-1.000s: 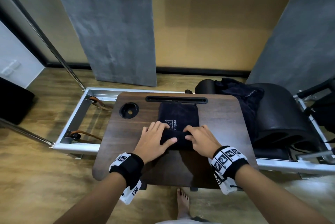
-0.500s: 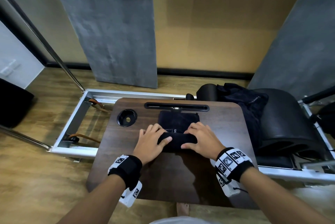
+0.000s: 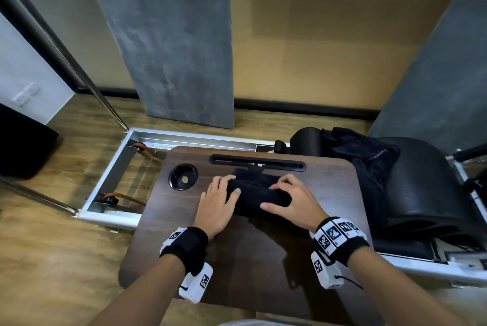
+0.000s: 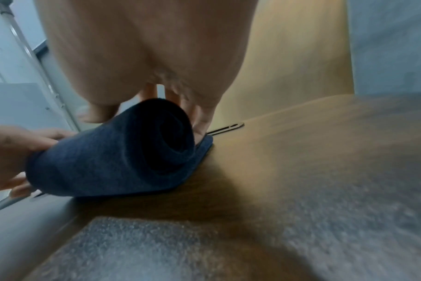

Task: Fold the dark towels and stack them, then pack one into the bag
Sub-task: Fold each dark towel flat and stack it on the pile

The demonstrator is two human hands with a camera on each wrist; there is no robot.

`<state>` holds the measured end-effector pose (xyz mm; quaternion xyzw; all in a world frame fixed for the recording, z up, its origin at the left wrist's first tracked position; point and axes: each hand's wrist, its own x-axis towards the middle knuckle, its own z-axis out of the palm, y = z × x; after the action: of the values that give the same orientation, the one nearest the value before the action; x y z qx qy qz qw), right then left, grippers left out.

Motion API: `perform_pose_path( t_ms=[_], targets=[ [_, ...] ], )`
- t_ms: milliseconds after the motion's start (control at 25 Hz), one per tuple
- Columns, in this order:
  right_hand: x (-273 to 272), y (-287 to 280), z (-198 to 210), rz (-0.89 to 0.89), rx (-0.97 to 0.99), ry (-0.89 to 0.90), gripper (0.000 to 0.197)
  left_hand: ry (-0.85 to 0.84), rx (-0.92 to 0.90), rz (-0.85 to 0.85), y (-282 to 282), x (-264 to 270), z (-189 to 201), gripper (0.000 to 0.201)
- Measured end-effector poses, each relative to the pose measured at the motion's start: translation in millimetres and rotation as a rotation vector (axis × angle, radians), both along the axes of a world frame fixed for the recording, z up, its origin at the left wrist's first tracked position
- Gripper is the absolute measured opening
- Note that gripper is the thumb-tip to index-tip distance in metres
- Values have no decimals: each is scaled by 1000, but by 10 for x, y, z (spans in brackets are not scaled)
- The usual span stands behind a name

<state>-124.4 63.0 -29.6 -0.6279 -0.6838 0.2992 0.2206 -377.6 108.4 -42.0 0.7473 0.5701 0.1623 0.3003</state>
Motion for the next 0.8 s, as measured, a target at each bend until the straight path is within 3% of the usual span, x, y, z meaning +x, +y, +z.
perform_pose_path(
  t_ms=[120, 240, 320, 480, 600, 800],
  targets=[
    [121, -21, -27, -38, -73, 155, 64, -32, -50, 83, 128, 89, -17, 42],
    [139, 71, -68, -178, -47, 261, 43, -10, -107, 161, 261, 220, -9, 55],
    [126, 140, -119, -267, -4, 237, 39, -52, -161, 236, 327, 305, 8, 62],
    [121, 244, -150, -407, -59, 192, 58, -122, -248, 305, 400, 391, 10, 74],
    [109, 296, -116, -539, -144, 174, 74, -138, -278, 319, 472, 417, 3, 71],
    [-4, 330, -120, -661, -189, 141, 68, -192, -364, 352, 589, 462, -15, 68]
  ],
)
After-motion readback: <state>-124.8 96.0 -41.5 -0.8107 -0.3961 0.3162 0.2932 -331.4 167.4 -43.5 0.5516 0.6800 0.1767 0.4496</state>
